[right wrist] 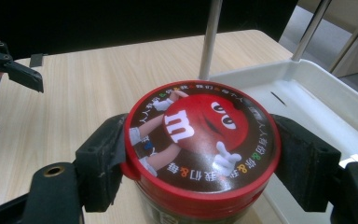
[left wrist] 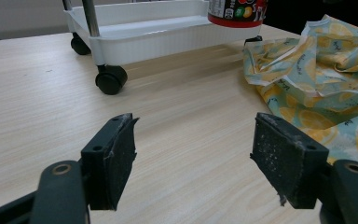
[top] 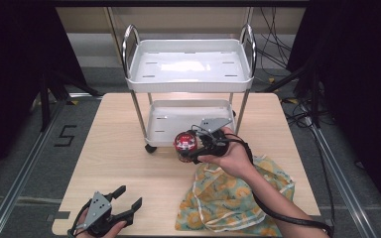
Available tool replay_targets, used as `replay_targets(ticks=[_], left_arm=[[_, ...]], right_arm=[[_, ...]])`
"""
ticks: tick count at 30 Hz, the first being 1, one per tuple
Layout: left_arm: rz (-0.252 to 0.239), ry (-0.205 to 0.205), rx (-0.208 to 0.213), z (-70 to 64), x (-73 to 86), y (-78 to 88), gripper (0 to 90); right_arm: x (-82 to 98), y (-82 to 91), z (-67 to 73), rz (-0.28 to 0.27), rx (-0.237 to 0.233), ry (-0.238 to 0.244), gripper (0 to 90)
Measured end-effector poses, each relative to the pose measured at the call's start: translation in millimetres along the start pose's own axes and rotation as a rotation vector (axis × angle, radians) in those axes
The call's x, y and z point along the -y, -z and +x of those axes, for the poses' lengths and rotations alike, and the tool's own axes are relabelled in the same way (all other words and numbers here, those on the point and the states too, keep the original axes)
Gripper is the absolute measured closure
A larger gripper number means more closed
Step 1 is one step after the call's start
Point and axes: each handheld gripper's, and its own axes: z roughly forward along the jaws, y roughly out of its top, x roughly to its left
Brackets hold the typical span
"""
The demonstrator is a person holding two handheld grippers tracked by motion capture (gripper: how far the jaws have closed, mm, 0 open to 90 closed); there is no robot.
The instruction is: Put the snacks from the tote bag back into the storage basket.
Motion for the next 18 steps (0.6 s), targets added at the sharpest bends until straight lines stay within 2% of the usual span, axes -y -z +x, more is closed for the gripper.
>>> replay_targets(ticks=[1,3,4,9,11,12,13,15,17,18], left_arm=[[0.000,0.000,0.001,-0.1,0.0,-0.2,29.3],[0.001,0.003,0.001,-0.3,0.2,-0.3,29.3],[0.001,0.003,0.001,-0.4,0.2,-0.3,29.3],[0.001,-0.003,0.002,0.0,0.1,-0.3,29.3],[0.008,-0.003,-0.004,-0.4,0.0,0.2,29.2],[0.008,-0.004,-0.004,-0.4,0.0,0.2,29.3],[0.008,-0.004,-0.004,-0.3,0.0,0.2,29.3],[0.007,-0.005,-0.005,-0.1,0.0,0.2,29.3],[0.002,-0.005,-0.001,0.1,0.2,-0.2,29.3],[0.001,-0.005,0.001,0.1,0.2,-0.2,29.3]], right_arm=[[-0.4,0.0,0.5,0.005,0.005,-0.013,26.2],[-1.6,-1.2,-1.0,-0.002,0.011,0.004,26.2],[-2.1,-1.6,-1.6,0.004,-0.004,-0.001,26.2],[-3.8,-4.2,-2.5,0.004,-0.002,-0.002,26.2],[-4.4,-5.4,-2.0,-0.004,0.005,-0.009,26.2],[-4.9,-5.2,-2.6,-0.005,0.017,0.002,26.2],[-5.2,-6.2,-2.1,-0.005,0.005,-0.009,26.2],[-6.0,-6.5,-3.4,-0.004,0.014,0.003,26.2],[-6.7,-7.1,-2.6,-0.001,0.012,-0.020,26.2],[-7.1,-7.9,-3.5,-0.004,0.010,-0.011,26.2]])
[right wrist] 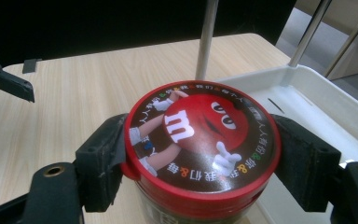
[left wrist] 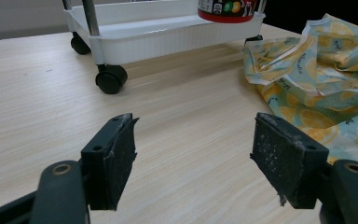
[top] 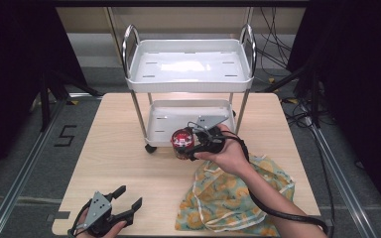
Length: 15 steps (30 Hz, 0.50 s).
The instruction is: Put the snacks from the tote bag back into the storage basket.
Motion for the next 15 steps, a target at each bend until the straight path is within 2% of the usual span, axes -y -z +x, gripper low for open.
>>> replay_targets(ticks=[5,6,8,9,11,13,14,15], left_arm=[[0.000,0.000,0.000,0.1,0.1,0.0,29.2],[0.001,0.000,0.000,0.1,0.1,0.1,29.2],[0.001,-0.001,0.000,0.3,0.1,0.1,29.2],[0.001,-0.001,0.000,0.4,0.2,0.1,29.2],[0.000,0.000,0.000,0.4,0.2,0.1,29.2],[0.001,-0.001,0.000,0.3,0.2,0.2,29.2],[0.001,0.000,0.000,0.3,0.2,0.1,29.2],[0.001,0.000,0.001,0.2,0.2,0.0,29.2]], right_arm=[[-1.0,-3.9,-2.1,-0.004,0.004,0.012,26.2],[-0.8,-4.9,-1.6,0.001,-0.004,-0.002,26.2],[-1.2,-6.2,-2.7,0.008,-0.010,0.007,26.2],[-0.9,-7.2,-1.7,0.001,0.004,-0.003,26.2],[-1.6,-8.1,-3.2,0.007,-0.010,0.007,26.2],[-1.6,-9.6,-3.0,-0.004,0.002,-0.002,26.2],[-2.4,-9.4,-4.6,-0.002,0.005,0.020,26.2],[-2.5,-9.6,-4.7,0.000,0.007,0.012,26.2]])
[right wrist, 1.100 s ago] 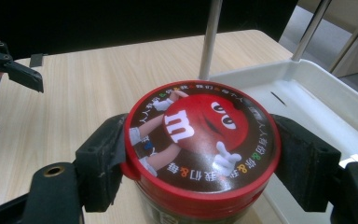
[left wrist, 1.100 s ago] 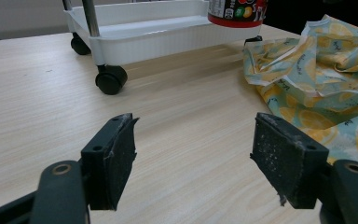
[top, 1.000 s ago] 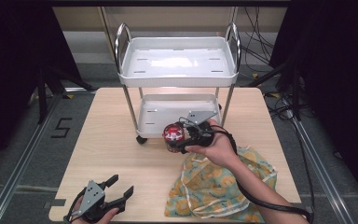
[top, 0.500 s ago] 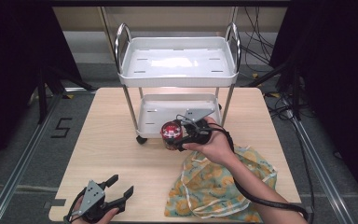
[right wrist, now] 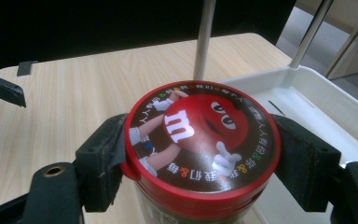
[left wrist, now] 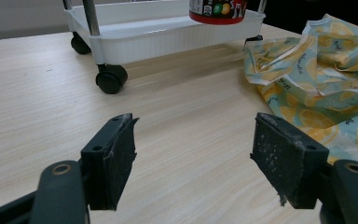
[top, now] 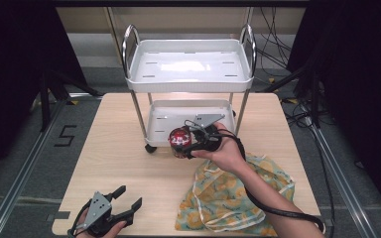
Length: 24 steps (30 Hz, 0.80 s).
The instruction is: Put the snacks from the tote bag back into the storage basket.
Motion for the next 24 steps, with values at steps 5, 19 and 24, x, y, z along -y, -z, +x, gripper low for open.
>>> replay_targets(ticks=[5,19,24], left_arm=[[0.007,-0.001,-0.005,-0.4,-0.2,0.5,29.2],[0.008,-0.003,-0.004,-0.7,-0.1,0.5,29.2],[0.009,-0.011,0.000,-0.4,-0.3,0.3,29.2]], right_arm=[[-1.1,-1.8,-0.4,0.003,-0.006,-0.017,26.2],[-7.5,-7.3,-5.1,-0.002,0.006,-0.008,26.2],[-8.2,-9.9,-6.2,-0.002,0.001,-0.017,26.2]])
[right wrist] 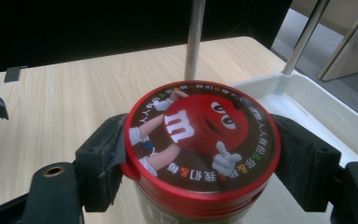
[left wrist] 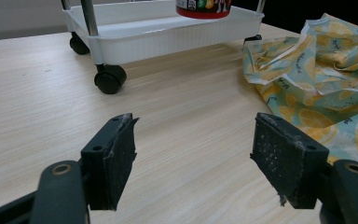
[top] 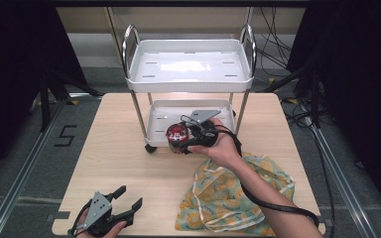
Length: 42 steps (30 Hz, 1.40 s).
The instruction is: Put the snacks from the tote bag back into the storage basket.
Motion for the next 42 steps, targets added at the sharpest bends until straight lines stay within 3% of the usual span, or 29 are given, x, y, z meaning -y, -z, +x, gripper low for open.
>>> replay_targets(ticks=[5,12,17,21,35,39,42], left_arm=[[0.000,-0.001,0.002,0.0,0.0,0.1,29.2],[0.000,0.001,0.001,0.1,0.1,0.0,29.2],[0.001,0.002,0.002,0.1,0.4,-0.1,29.2],[0.000,0.003,0.002,-0.1,0.3,-0.3,29.2],[-0.002,0.011,0.002,-0.6,0.7,-0.8,29.2],[0.001,0.014,0.001,-0.4,0.9,-0.8,29.2],[-0.001,0.009,0.003,0.0,0.8,-0.9,29.2]], right_arm=[[-1.4,-1.7,-1.6,-0.003,0.016,0.014,26.2],[-1.9,-7.8,-2.5,0.004,0.004,-0.017,26.2],[-1.8,-10.6,-6.4,0.006,0.011,0.004,26.2],[-0.8,-12.5,-6.7,0.012,0.010,-0.019,26.2],[-3.1,-18.5,-11.2,0.003,0.020,-0.017,26.2],[-3.9,-19.8,-11.4,0.010,0.013,-0.037,26.2],[-4.7,-21.9,-12.9,0.002,0.016,-0.021,26.2]])
